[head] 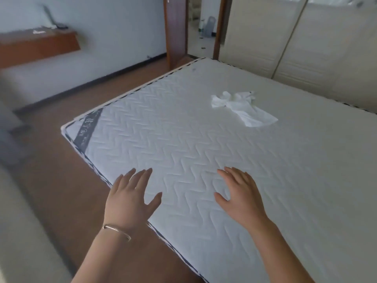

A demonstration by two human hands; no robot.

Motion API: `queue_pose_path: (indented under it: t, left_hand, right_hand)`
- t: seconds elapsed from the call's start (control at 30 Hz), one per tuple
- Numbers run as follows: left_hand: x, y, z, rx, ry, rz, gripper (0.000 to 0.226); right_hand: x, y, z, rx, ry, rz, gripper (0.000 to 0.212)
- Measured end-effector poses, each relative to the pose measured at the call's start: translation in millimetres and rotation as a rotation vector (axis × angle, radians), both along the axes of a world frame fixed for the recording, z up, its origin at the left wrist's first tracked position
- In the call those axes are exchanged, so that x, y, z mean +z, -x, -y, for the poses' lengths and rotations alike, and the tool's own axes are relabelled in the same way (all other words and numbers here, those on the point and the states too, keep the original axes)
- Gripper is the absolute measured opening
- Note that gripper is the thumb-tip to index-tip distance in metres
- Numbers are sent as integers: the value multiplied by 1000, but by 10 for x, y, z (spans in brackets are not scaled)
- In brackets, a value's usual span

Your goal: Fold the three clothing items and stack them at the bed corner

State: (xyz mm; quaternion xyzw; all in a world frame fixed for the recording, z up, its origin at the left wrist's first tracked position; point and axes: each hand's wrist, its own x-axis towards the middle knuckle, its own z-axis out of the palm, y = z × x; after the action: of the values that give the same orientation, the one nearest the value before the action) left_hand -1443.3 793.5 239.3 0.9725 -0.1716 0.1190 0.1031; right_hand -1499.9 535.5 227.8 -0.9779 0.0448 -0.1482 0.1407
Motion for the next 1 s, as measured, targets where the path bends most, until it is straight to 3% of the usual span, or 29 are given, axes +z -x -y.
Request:
queue_pose_path:
  t: [0.47, 1.0]
  left_hand:
    - [99, -1210, -1994, 430, 7, 20, 68]
    - [269, -3810, -3627, 634, -83, -12, 68]
  right_hand:
    - [155, -2396, -1958, 395, -34, 45, 55]
    - [286, -5494, -3842, 629, -29, -65, 61]
